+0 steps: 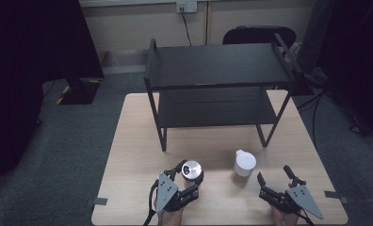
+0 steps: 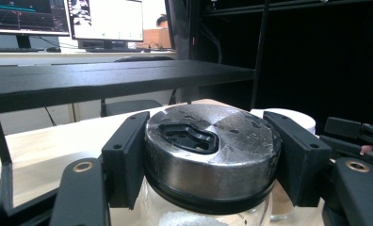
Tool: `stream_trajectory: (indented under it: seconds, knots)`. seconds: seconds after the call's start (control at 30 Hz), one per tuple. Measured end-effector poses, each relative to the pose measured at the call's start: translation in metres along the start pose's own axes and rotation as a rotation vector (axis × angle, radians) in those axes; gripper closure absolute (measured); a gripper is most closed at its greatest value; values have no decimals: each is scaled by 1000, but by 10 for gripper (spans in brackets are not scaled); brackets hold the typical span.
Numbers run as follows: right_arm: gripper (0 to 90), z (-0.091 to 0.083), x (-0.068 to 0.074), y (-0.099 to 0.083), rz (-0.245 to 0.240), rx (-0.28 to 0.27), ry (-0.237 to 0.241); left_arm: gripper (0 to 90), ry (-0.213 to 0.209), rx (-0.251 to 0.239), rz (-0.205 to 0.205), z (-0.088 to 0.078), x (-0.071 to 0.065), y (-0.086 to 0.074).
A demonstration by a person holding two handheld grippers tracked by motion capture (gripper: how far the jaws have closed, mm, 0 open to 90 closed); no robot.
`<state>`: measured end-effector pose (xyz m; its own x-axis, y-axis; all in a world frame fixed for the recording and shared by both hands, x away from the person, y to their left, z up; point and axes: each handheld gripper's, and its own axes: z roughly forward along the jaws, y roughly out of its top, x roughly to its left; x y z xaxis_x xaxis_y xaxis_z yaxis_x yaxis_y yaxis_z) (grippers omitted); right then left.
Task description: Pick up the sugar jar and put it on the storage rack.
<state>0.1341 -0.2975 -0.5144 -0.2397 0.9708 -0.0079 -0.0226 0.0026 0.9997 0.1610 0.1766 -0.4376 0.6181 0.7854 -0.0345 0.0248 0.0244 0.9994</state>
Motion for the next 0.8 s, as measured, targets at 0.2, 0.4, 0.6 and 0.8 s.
stream_trajectory:
  seconds: [0.2,0.4,0.6,0.8]
  knots:
    - [41,0,0,0,1,0,2,352,-11,-8,18,6,-1,11]
    - [41,0,-1,0,1,0,2,352,-34,-15,20,11,4,28]
    - [41,0,-1,0,2,0,3,352,-54,-29,30,16,9,43]
    - [41,0,-1,0,3,1,4,353,-87,-45,33,21,15,58]
